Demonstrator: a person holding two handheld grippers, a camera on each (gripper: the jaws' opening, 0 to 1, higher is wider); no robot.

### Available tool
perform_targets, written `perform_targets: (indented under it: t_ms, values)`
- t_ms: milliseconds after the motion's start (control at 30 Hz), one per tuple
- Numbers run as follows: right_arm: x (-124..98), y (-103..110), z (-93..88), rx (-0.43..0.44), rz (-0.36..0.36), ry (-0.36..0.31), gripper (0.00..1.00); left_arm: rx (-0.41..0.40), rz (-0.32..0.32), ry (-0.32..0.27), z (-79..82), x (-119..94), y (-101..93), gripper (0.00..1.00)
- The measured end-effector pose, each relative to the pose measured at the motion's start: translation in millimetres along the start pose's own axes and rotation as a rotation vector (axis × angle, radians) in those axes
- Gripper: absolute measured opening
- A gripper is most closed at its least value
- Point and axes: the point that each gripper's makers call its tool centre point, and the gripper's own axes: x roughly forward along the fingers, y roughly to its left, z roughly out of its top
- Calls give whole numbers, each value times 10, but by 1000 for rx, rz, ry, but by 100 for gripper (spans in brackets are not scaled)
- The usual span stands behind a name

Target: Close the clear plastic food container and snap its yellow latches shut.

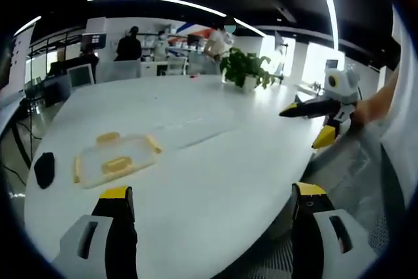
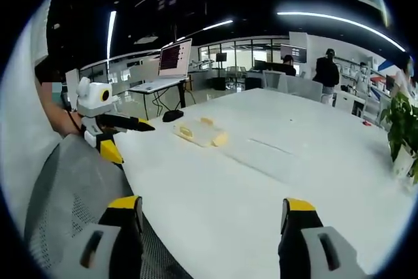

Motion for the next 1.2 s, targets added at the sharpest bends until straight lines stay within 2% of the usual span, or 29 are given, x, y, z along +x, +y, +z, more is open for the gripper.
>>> perform_targets:
  t_ms: [733,1000,1067,1200]
  values:
    - [-4,-34,9,8,-13,-6,87,4,-17,-5,11,4,-30,99]
    - [10,-16,19,-13,-9,0,87,23,-23,-10,41,9,-45,98]
    - [15,-2,31,-60,-16,7,87,44,-32,9,15,21,-81,98]
    - [38,54,13,-76,3,21,87,50,-23,4,39,11,-65,98]
